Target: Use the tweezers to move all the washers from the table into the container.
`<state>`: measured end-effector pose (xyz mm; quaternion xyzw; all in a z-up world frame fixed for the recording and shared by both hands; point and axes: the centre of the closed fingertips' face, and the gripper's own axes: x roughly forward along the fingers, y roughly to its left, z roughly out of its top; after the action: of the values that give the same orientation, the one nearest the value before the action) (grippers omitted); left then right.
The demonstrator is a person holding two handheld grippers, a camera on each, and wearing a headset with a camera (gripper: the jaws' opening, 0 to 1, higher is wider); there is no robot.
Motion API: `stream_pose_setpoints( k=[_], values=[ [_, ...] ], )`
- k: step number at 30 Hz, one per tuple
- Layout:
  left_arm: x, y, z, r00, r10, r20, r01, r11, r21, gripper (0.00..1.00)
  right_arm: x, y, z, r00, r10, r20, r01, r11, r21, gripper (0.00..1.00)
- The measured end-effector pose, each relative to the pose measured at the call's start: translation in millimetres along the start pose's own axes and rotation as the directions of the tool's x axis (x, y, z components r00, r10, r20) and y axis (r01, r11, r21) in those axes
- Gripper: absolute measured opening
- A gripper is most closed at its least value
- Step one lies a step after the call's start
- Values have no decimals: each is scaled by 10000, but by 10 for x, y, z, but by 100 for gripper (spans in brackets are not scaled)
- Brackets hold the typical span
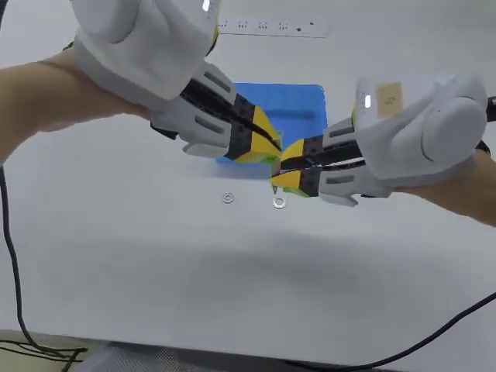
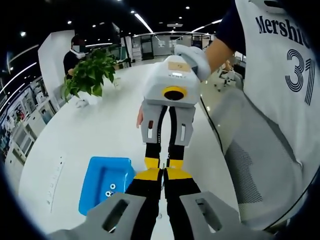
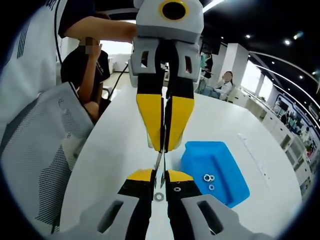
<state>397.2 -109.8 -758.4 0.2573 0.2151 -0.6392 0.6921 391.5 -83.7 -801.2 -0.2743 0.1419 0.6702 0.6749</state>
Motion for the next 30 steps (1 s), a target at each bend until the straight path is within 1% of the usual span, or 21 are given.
stream_pose_setpoints(
  k=[4, 10, 15, 20, 25, 27, 30],
  values=[
    [34, -20, -56, 9999, -110, -27, 110, 9998, -187, 5, 35, 24, -66, 9999, 102, -32, -102, 9998, 140, 10],
    [96, -29, -121, 9998, -191, -55, 190, 9994, -280, 5, 81, 34, -148, 9997, 226, -76, -223, 9992, 316, 10],
    [152, -20, -158, 9997, -233, -49, 231, 9992, -324, 5, 102, 14, -222, 9998, 182, -112, -176, 9986, 503, 10],
    [210, 5, -173, 9998, -210, 44, 211, 9991, -370, 5, 103, -14, -287, 9998, 68, -170, -55, 9974, 723, 10],
    [249, 4, -181, 9998, -178, 77, 180, 9994, -310, 5, 112, -4, -322, 9997, 100, -204, -82, 9962, 863, 11],
    [256, 8, -191, 9998, -151, 95, 154, 9994, -299, 5, 123, -3, -330, 9997, 99, -227, -79, 9962, 863, 11],
    [245, 50, -162, 9996, -17, 264, 25, 9996, -277, 5, 151, 3, -406, 9983, 44, -573, -15, 9987, 511, 11]
  ],
)
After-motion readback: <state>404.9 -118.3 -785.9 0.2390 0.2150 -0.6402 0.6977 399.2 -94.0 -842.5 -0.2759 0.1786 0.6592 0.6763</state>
